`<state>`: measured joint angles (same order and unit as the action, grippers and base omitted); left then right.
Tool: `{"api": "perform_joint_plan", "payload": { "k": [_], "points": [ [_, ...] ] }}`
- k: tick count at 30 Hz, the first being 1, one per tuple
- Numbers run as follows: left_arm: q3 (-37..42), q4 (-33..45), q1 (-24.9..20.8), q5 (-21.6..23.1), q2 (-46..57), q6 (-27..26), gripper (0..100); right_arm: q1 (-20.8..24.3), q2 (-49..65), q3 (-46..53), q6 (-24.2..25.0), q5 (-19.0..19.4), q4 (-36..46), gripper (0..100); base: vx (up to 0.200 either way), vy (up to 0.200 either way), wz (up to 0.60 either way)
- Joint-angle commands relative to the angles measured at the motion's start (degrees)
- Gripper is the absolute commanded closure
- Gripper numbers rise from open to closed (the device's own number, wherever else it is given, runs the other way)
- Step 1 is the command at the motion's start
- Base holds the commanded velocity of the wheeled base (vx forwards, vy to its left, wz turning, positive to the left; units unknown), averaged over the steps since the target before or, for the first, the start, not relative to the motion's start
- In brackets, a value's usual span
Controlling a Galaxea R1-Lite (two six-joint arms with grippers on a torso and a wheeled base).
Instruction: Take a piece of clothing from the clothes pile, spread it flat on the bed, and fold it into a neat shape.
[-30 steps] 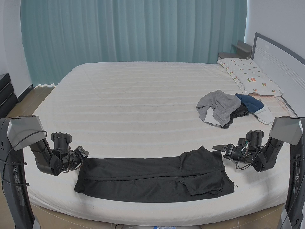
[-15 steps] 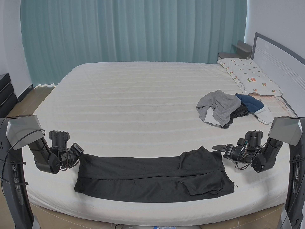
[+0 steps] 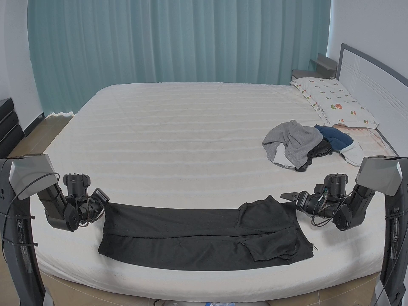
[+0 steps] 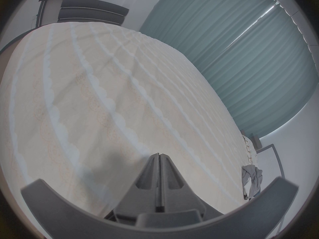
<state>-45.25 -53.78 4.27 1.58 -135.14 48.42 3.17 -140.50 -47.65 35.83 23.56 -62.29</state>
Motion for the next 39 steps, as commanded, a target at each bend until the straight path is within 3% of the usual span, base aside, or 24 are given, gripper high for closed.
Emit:
{"api": "perform_joint_plan", "payload": {
  "k": [1,8,9,21,39],
  "points": [
    [-0.19,-0.27,0.13,0.00,-0.56,0.01,100,0.26,-0.74,-0.60,0.12,-0.01,-0.11,0,0.000,0.000,0.00],
    [-0.19,-0.27,0.13,0.00,-0.56,0.01,100,0.61,-1.10,-1.13,0.03,-1.06,0.59,0,0.000,0.000,0.00],
    [-0.19,-0.27,0.13,0.00,-0.47,0.01,100,0.96,-1.45,-1.65,0.03,-2.12,0.68,100,0.000,0.000,0.00],
    [-0.63,-0.27,0.04,-0.09,-0.56,0.01,100,0.87,-1.18,-1.92,-0.32,-5.02,0.68,100,0.000,0.000,0.00],
    [-0.63,-0.27,0.22,-0.18,-0.47,0.01,100,-0.80,-1.36,-2.18,-0.41,-5.11,0.68,100,0.000,0.000,0.00]
  ]
}}
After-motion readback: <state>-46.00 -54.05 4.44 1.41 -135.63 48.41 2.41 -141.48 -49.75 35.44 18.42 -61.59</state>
